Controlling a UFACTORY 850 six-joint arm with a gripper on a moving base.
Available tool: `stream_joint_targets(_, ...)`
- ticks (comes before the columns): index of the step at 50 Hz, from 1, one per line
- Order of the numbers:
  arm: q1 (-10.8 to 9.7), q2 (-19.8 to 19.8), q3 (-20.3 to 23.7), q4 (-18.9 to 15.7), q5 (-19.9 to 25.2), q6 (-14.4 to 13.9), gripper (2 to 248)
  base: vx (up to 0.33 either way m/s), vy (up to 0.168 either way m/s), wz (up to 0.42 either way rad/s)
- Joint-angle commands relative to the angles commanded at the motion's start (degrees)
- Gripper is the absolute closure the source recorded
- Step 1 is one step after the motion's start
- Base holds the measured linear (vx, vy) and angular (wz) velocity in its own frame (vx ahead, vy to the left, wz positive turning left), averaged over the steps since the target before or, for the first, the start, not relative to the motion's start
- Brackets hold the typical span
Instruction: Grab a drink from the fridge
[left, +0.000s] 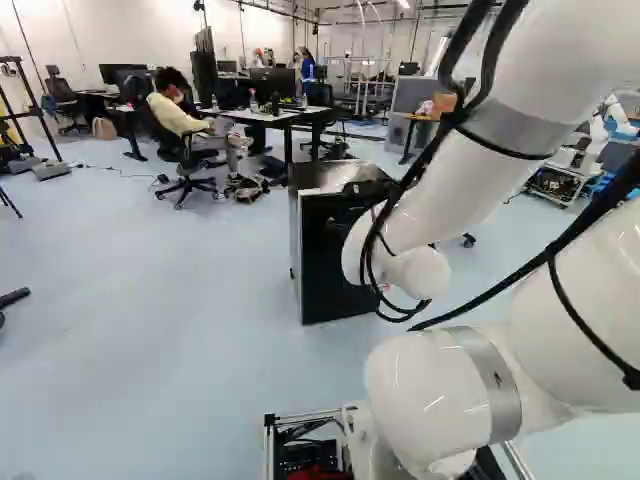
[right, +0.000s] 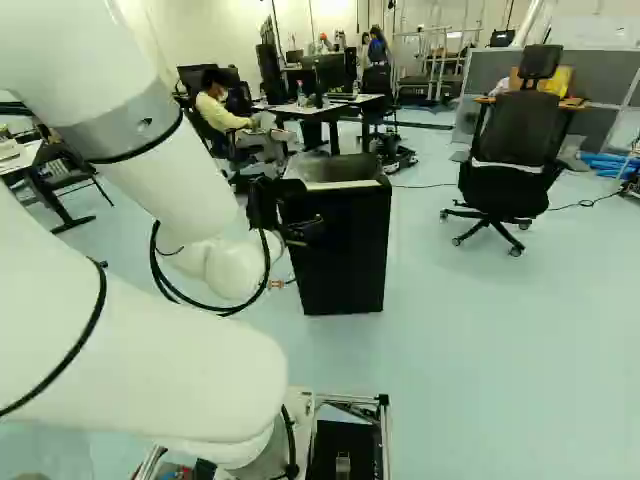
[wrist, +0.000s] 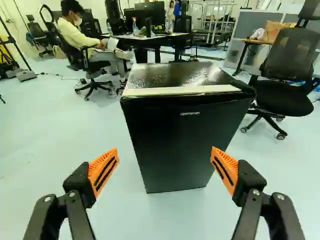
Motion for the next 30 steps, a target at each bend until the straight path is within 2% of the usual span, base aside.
stream_joint_targets(30,0.00,0.00,0.00,0.00,0.00,0.00,3,0.000,0.000,0.000)
